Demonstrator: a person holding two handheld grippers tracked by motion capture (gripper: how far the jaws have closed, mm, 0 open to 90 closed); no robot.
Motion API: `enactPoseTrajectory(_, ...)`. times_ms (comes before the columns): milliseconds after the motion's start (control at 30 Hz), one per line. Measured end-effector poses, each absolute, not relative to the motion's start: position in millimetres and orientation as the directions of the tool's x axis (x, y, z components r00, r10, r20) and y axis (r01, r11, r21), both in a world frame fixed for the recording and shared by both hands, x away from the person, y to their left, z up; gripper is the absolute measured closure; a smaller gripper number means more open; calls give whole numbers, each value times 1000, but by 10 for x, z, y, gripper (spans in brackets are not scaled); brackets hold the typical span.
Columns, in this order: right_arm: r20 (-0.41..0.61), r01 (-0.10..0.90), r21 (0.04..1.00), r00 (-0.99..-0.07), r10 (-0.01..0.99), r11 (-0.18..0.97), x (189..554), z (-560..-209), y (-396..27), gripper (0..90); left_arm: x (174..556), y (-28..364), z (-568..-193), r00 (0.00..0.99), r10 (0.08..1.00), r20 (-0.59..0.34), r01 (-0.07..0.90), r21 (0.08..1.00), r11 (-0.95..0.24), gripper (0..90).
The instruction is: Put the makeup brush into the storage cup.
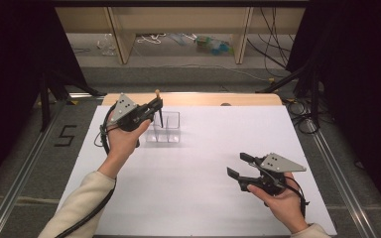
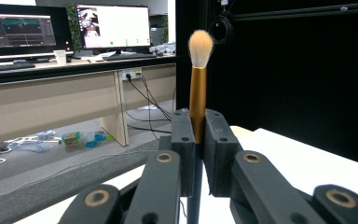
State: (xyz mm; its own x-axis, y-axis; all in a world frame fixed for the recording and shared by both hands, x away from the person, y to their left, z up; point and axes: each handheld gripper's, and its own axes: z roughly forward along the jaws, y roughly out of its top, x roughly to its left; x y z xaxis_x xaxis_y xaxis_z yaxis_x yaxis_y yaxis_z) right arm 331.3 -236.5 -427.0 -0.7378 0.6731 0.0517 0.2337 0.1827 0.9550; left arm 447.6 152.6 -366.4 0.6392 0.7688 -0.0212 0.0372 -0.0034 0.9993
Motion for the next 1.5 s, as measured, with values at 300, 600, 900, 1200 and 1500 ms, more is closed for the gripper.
enactPoseTrajectory(300,48,235,954,-735,676,187,3313,-4270,-2365,310,4515,1530,-3661,634,773,-18,34,999,-5,835)
enactPoseTrajectory(600,51,233,955,-738,673,182,3313,-4270,-2365,310,4549,1517,-3666,637,771,-21,37,999,-3,835)
enactPoseTrajectory(900,49,236,953,-734,677,188,3311,-4271,-2365,310,4567,1503,-3680,619,784,-44,61,998,8,835)
enactPoseTrajectory(1200,76,264,948,-734,675,180,3297,-4269,-2360,310,4588,1490,-3673,617,786,-41,56,998,8,835)
enactPoseTrajectory(1500,76,264,948,-733,676,179,3298,-4271,-2361,310,4623,1487,-3666,616,787,-30,46,999,2,835)
